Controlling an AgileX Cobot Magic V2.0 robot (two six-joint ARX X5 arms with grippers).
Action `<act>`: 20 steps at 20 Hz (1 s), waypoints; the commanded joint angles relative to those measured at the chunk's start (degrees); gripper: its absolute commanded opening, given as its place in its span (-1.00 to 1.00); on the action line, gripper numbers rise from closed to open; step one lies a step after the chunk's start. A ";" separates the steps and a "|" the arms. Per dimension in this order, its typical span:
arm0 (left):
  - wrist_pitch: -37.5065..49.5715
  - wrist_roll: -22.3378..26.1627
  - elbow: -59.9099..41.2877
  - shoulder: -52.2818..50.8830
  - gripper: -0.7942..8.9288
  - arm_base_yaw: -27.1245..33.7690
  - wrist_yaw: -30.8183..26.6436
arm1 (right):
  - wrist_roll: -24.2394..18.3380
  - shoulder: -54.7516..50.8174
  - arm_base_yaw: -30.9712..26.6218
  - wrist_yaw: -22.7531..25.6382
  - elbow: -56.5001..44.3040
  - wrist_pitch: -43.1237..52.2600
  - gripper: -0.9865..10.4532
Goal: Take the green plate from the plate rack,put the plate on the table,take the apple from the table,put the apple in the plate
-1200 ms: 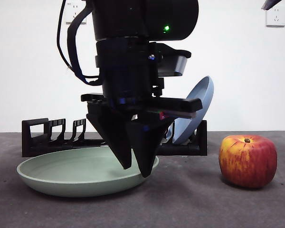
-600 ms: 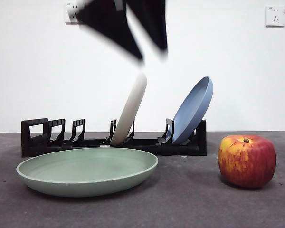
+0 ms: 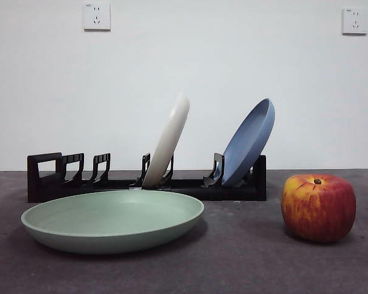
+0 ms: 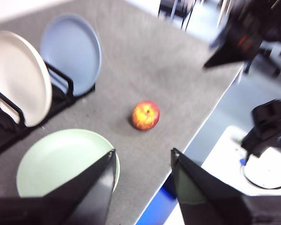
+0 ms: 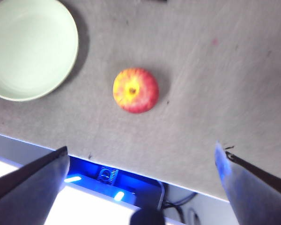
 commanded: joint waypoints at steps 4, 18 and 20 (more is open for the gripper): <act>-3.02 -4.74 -0.22 -10.88 -0.43 0.20 0.15 | 4.92 -1.05 0.79 0.20 -13.88 11.47 0.32; -9.29 -10.27 -0.20 -16.55 -0.43 0.11 -0.26 | 4.72 23.28 0.76 0.26 -18.64 32.96 0.32; -9.27 -10.27 -0.20 -16.55 -0.43 0.11 -0.28 | 4.55 25.59 0.76 0.26 -18.64 33.94 0.32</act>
